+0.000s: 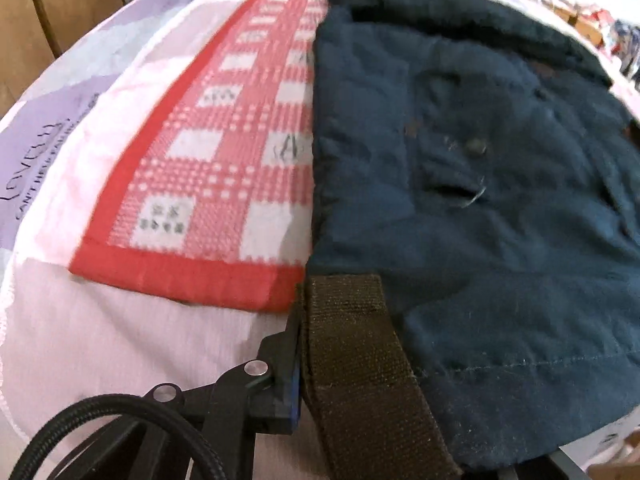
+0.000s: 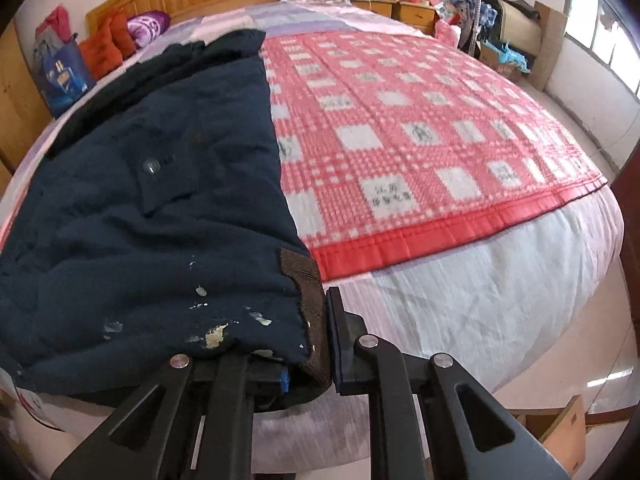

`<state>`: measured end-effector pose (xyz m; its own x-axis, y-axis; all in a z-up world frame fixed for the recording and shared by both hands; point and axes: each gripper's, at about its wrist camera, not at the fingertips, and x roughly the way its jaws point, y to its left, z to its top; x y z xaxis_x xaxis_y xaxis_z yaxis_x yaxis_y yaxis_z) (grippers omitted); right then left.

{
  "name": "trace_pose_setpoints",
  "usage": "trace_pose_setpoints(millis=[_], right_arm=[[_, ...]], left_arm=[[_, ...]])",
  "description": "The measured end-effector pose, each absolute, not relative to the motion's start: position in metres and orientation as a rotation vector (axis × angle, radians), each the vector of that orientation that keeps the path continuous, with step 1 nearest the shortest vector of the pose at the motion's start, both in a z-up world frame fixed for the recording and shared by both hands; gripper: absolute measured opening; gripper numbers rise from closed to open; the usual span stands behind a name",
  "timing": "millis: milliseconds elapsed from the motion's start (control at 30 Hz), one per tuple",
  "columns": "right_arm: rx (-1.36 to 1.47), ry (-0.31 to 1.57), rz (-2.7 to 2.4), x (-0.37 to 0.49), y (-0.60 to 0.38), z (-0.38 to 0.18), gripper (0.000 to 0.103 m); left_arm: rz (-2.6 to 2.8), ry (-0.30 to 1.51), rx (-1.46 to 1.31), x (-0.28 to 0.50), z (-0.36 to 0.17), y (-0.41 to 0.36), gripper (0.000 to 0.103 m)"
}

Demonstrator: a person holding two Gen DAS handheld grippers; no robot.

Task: Fold large clothes

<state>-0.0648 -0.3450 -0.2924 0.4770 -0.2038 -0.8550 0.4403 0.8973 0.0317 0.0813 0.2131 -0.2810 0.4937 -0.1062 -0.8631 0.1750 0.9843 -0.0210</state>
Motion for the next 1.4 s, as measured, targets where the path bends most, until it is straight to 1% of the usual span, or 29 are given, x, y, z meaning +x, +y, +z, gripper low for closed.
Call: trace_pose_setpoints(millis=[267, 433, 767, 867, 967, 1067, 1233, 1400], right_arm=[[0.221, 0.97, -0.364, -0.08, -0.335, -0.245, 0.015], [0.207, 0.98, -0.358, -0.095, -0.334, -0.215, 0.014], [0.157, 1.117, -0.352, -0.168, -0.306, -0.139, 0.014], [0.14, 1.145, -0.358, -0.179, -0.299, -0.116, 0.014], [0.113, 1.112, -0.347, -0.164, -0.3, -0.094, 0.014], [0.09, 1.046, -0.323, -0.131, -0.304, -0.077, 0.013], [0.054, 0.909, -0.24, -0.025, -0.327, -0.059, 0.013], [0.05, 0.811, -0.207, 0.106, -0.36, -0.06, 0.013]], left_arm=[[-0.231, 1.029, 0.133, 0.072, -0.241, 0.216, 0.015], [-0.258, 1.057, 0.151, 0.054, -0.228, 0.217, 0.015], [-0.285, 1.245, 0.143, -0.024, -0.202, 0.23, 0.015], [-0.302, 1.268, 0.165, -0.024, -0.187, 0.229, 0.016], [-0.311, 1.24, 0.172, 0.004, -0.172, 0.226, 0.016], [-0.322, 1.188, 0.174, 0.059, -0.153, 0.215, 0.016], [-0.328, 1.118, 0.184, 0.169, -0.13, 0.187, 0.016], [-0.265, 1.105, 0.128, 0.311, -0.123, 0.164, 0.016]])
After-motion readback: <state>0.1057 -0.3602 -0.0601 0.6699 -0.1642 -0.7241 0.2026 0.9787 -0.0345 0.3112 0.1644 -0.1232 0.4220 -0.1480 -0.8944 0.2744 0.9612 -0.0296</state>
